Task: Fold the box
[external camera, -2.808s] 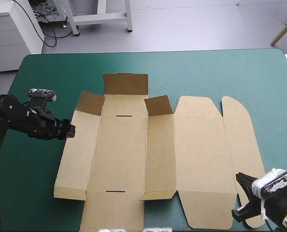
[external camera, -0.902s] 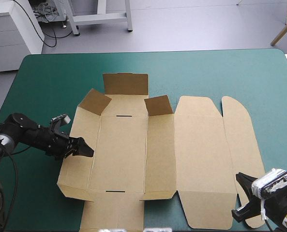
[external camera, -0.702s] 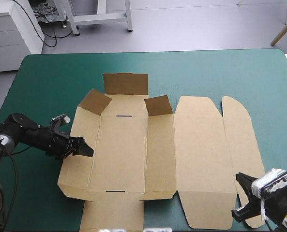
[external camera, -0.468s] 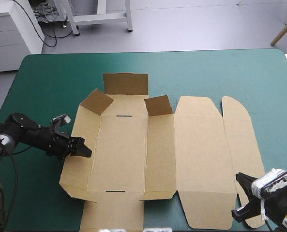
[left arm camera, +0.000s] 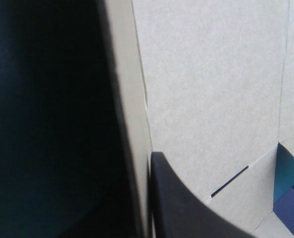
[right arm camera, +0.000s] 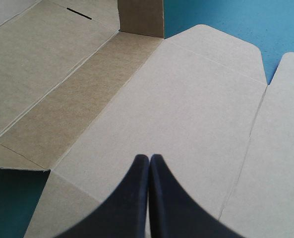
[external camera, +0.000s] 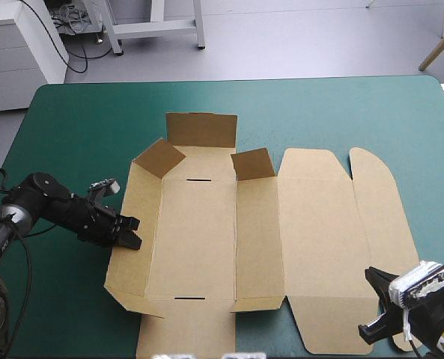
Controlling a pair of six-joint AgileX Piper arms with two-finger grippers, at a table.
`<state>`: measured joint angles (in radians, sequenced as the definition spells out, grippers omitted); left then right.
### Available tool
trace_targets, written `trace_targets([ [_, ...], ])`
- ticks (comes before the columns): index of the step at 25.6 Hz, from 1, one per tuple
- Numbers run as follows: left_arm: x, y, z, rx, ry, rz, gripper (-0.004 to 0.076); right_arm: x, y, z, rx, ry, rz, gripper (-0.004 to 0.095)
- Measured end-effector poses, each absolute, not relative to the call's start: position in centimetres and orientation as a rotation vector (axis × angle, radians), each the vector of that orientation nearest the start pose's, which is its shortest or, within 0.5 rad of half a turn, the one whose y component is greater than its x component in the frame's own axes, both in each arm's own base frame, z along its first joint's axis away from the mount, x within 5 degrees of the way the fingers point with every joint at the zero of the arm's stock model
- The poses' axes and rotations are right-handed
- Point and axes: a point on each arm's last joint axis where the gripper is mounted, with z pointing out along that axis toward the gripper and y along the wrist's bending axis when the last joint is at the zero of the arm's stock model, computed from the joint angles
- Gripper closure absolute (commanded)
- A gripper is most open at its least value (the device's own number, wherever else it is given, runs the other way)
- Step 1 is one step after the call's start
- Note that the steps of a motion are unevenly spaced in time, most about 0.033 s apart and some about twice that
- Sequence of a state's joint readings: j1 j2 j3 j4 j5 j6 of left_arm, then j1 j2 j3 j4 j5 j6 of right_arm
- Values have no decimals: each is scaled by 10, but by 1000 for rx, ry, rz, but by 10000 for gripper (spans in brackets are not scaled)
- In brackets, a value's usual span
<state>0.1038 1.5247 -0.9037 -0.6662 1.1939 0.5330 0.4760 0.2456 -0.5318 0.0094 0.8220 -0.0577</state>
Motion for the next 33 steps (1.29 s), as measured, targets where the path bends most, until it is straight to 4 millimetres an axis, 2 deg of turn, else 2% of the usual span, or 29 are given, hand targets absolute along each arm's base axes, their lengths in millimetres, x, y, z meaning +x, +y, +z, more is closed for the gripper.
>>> trace_targets([
  [3,259,-25,235,212,2923,-899,734,38,20,302,-534,1959,275,927],
  [7,275,-22,259,292,2862,-789,734,38,20,302,-534,1959,275,927],
  [11,289,-30,288,480,2805,-590,734,38,20,302,-534,1959,275,927],
  [15,298,-50,307,672,2770,-397,734,38,20,302,-534,1959,275,927],
  [21,311,-84,321,929,2708,-135,734,38,20,302,-534,1959,275,927],
  [23,316,-96,325,1009,2671,-52,734,38,20,302,-534,1959,275,927],
  [26,327,-121,335,1241,2534,117,734,38,20,302,-534,1959,275,927],
  [31,338,-149,333,1490,2363,246,734,38,20,302,-534,1959,275,927],
  [33,344,-163,325,1577,2262,383,734,38,20,302,-534,1959,275,927],
])
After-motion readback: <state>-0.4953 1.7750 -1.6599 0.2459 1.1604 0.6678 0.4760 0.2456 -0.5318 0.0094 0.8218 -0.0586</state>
